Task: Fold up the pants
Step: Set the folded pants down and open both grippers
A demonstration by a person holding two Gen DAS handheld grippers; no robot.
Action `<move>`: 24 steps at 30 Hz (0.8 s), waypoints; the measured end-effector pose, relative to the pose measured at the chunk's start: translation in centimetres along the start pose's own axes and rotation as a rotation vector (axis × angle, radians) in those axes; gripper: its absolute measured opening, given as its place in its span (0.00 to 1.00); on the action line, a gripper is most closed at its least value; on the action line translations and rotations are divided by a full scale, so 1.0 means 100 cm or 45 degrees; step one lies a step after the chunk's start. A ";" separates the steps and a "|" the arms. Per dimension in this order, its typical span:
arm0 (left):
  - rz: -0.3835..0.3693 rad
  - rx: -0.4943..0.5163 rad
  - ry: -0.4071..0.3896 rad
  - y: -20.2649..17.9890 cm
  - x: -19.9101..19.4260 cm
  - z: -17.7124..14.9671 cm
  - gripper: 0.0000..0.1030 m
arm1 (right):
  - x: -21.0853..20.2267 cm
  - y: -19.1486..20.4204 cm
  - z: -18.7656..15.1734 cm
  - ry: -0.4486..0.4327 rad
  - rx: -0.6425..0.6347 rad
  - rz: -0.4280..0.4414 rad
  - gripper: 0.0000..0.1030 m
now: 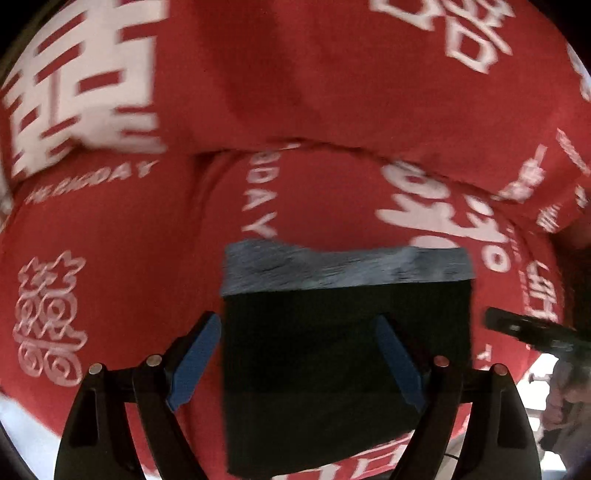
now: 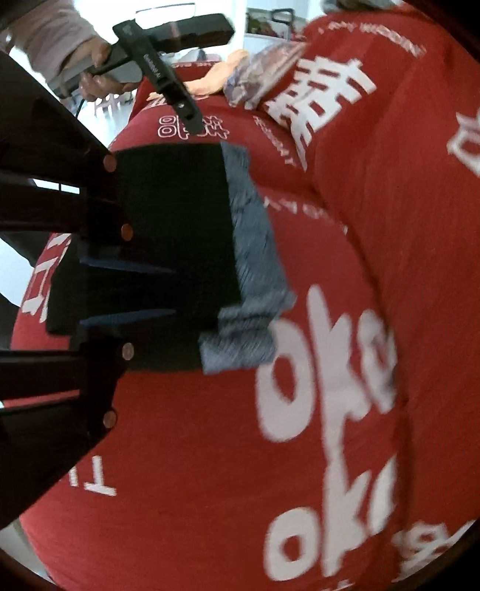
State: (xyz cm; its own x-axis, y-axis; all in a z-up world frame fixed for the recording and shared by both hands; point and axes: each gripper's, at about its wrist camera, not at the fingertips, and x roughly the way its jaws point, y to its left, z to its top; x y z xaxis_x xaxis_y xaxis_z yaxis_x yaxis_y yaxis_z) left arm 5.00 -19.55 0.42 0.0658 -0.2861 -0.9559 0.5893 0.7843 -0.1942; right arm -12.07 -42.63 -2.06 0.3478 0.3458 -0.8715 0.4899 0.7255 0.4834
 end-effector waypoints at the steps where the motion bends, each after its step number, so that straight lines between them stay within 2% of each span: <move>1: -0.008 0.033 0.005 -0.008 0.006 0.000 0.84 | 0.005 0.006 0.002 0.006 -0.021 -0.010 0.21; 3: 0.019 0.056 0.041 -0.011 0.019 -0.002 0.85 | 0.017 0.012 0.005 0.031 -0.023 -0.046 0.21; 5: 0.095 0.049 0.077 -0.012 0.045 -0.006 0.84 | 0.035 0.009 0.007 0.070 0.009 -0.093 0.21; 7: 0.184 0.061 0.118 -0.008 0.064 -0.009 0.85 | 0.047 -0.002 0.009 0.073 0.053 -0.094 0.16; 8: 0.187 0.066 0.117 -0.007 0.064 -0.010 0.85 | 0.046 -0.003 0.009 0.067 0.065 -0.091 0.11; 10: 0.192 0.079 0.113 -0.009 0.061 -0.010 0.85 | 0.042 -0.005 0.011 0.057 0.080 -0.076 0.11; 13: 0.236 0.090 0.137 -0.010 0.056 -0.013 0.85 | 0.035 -0.004 0.007 0.057 0.076 -0.120 0.11; 14: 0.241 0.085 0.145 -0.010 0.054 -0.013 0.85 | 0.034 -0.005 0.006 0.059 0.085 -0.125 0.15; 18: 0.276 0.081 0.157 -0.015 0.039 -0.017 0.85 | 0.019 -0.017 -0.004 0.060 0.183 -0.092 0.17; 22: 0.329 0.087 0.159 -0.030 0.028 -0.020 0.85 | 0.008 -0.024 -0.014 0.075 0.174 -0.077 0.23; 24: 0.339 0.078 0.161 -0.036 0.027 -0.021 0.85 | 0.003 -0.028 -0.018 0.087 0.168 -0.066 0.34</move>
State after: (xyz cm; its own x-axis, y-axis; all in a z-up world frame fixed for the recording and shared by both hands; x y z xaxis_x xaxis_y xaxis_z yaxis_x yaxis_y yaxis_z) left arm 1.33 -21.99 -1.90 0.1260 -0.0008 -0.9920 0.6124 0.7867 0.0771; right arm -14.80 -43.48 -3.88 0.2663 0.3529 -0.8970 0.6079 0.6607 0.4404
